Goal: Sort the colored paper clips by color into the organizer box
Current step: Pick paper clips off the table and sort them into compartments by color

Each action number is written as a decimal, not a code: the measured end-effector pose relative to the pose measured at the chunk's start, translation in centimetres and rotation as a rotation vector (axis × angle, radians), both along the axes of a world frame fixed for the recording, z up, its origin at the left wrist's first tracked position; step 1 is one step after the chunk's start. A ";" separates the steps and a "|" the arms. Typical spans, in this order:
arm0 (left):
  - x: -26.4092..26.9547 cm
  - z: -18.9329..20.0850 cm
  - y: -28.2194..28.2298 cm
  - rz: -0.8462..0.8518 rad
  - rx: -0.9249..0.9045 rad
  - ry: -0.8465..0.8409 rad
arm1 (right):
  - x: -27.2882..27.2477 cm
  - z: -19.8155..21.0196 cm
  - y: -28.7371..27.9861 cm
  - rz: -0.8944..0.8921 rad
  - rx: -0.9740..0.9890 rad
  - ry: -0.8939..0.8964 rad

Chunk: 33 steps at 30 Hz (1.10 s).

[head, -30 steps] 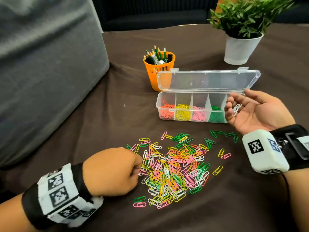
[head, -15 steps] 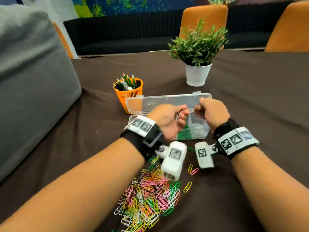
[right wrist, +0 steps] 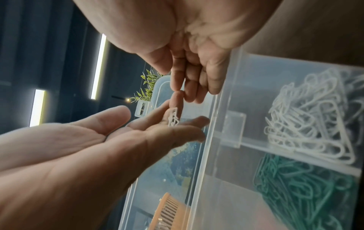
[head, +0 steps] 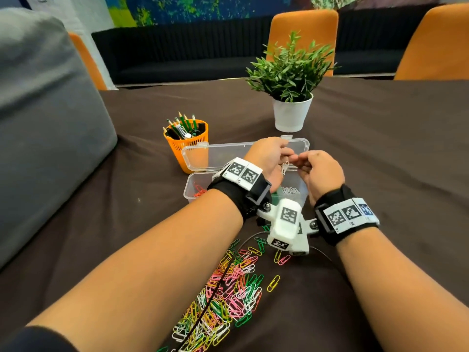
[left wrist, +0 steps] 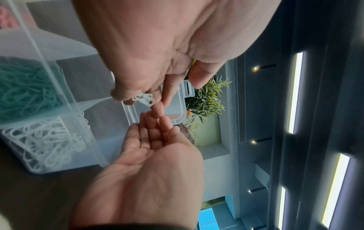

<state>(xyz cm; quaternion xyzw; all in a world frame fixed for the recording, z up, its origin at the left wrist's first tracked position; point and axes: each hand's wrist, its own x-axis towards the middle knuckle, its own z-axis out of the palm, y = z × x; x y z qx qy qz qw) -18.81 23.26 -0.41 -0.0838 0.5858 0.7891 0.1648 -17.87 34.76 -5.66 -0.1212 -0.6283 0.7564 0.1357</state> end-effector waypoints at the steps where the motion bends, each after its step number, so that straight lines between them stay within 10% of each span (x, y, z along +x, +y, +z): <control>1: 0.1 0.1 -0.3 -0.031 0.017 0.006 | 0.0 -0.1 -0.1 0.002 -0.021 0.012; 8: 1.7 1.3 -1.4 -0.288 -0.073 0.044 | -0.1 -0.3 0.1 -0.002 0.082 0.007; 14: 5.8 4.4 -10.7 -0.604 -1.144 0.695 | 2.5 1.6 -1.0 0.266 0.517 0.182; 19: 9.1 2.1 -19.7 -0.776 -1.622 0.580 | 5.3 3.9 -6.7 0.736 0.946 0.251; 24: 11.6 -1.4 -22.5 -0.759 -1.647 0.436 | 6.8 2.2 -14.2 1.052 1.492 0.138; 33: 13.7 -4.7 -23.3 -0.702 -1.606 0.348 | 7.6 0.6 -19.8 1.198 1.709 0.029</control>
